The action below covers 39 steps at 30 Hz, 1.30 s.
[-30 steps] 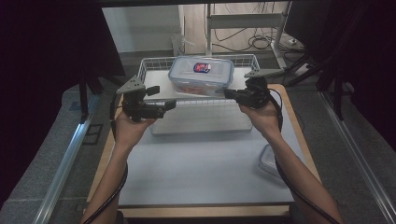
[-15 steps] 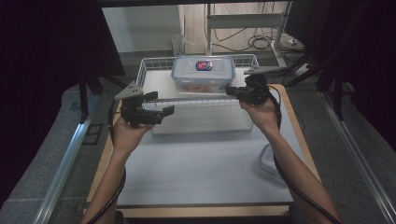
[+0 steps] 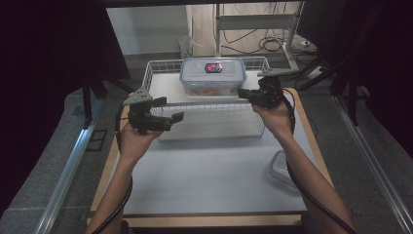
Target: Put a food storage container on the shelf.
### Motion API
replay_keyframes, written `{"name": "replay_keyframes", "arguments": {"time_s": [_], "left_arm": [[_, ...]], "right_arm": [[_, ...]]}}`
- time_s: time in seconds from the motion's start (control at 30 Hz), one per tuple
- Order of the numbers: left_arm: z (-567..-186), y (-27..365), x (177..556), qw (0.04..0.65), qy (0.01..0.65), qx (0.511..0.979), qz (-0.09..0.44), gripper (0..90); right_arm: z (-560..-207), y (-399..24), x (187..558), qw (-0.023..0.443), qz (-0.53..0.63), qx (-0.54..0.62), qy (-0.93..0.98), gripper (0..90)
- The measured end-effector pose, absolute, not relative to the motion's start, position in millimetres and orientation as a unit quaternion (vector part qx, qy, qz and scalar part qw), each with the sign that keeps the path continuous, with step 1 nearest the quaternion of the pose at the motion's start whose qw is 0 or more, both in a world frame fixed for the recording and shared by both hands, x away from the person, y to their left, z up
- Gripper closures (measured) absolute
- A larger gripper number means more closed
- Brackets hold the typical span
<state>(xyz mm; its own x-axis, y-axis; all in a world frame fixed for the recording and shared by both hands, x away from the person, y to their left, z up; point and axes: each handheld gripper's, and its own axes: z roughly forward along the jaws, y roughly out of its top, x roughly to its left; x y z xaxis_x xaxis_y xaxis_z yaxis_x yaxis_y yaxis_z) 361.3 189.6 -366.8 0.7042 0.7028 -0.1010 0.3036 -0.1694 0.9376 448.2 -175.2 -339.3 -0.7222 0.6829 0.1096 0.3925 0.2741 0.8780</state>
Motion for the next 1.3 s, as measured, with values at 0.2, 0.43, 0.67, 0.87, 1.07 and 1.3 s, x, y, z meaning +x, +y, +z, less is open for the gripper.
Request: {"name": "replay_keyframes", "arguments": {"time_s": [0.2,0.43,0.67,0.87,1.07,1.3], "left_arm": [[-368.1,189.2,358.7,0.547,0.336,0.744,0.182,10.0],[-373.0,191.3,353.5,0.544,0.335,0.748,0.181,10.1],[-382.3,192.8,345.0,0.538,0.338,0.751,0.181,9.8],[-395.9,191.9,332.7,0.528,0.346,0.755,0.174,8.9],[-412.1,188.6,321.5,0.517,0.358,0.761,0.161,7.5],[-426.9,184.8,307.1,0.504,0.360,0.769,0.155,5.4]], "right_arm": [[-337.7,-177.7,448.8,0.145,0.499,0.341,0.783,89.6],[-334.9,-191.5,445.9,0.142,0.505,0.351,0.775,89.6],[-337.9,-204.9,440.5,0.144,0.507,0.354,0.772,89.5],[-345.0,-211.6,421.4,0.148,0.503,0.340,0.780,72.0],[-355.9,-214.6,401.0,0.165,0.488,0.326,0.793,45.9],[-378.2,-215.8,380.4,0.161,0.470,0.317,0.808,28.3]]}}
